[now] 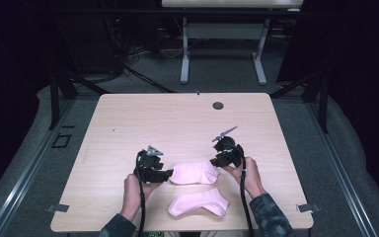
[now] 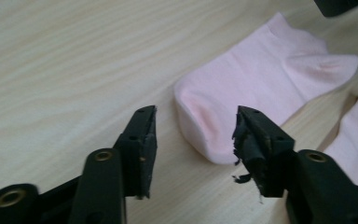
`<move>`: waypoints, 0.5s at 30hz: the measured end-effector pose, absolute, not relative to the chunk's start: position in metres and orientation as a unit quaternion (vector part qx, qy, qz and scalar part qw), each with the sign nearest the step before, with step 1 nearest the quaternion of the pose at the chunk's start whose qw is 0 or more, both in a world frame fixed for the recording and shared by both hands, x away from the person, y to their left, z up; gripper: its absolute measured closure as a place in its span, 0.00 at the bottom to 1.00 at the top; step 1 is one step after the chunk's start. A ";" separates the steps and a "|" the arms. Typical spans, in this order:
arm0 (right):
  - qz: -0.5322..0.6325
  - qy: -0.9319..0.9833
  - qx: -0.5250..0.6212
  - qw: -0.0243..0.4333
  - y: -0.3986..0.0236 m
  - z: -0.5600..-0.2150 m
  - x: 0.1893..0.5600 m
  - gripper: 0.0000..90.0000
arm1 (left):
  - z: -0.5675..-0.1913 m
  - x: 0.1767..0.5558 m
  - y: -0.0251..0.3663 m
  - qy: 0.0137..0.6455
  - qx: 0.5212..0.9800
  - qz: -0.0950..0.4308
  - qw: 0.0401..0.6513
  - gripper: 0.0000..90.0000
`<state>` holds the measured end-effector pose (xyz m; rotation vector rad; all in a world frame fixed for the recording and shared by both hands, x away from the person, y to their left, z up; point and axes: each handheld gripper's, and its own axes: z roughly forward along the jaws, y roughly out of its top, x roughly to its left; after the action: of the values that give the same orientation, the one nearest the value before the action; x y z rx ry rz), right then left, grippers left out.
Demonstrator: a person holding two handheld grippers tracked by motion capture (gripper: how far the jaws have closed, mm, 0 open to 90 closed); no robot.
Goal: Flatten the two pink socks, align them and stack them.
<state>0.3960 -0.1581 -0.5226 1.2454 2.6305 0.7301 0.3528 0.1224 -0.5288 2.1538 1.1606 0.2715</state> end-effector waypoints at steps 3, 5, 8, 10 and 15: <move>0.216 0.883 0.410 0.073 -0.155 -0.529 0.395 0.71 | -0.532 0.365 0.116 0.442 0.837 0.099 0.308 0.51; 0.220 0.879 0.418 0.070 -0.150 -0.538 0.393 0.71 | -0.539 0.368 0.112 0.441 0.843 0.092 0.295 0.52; 0.211 0.879 0.420 0.072 -0.147 -0.549 0.391 0.73 | -0.547 0.370 0.110 0.436 0.852 0.081 0.280 0.59; 0.222 0.873 0.428 0.075 -0.145 -0.554 0.389 0.75 | -0.548 0.372 0.108 0.432 0.856 0.085 0.271 0.64; 0.199 0.887 0.409 0.080 -0.141 -0.552 0.390 0.81 | -0.551 0.378 0.099 0.416 0.873 0.079 0.244 0.76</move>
<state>0.3902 -0.1412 -0.5524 1.2226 2.6528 0.5954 0.3779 0.0994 -0.5515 2.3838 1.1360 0.2168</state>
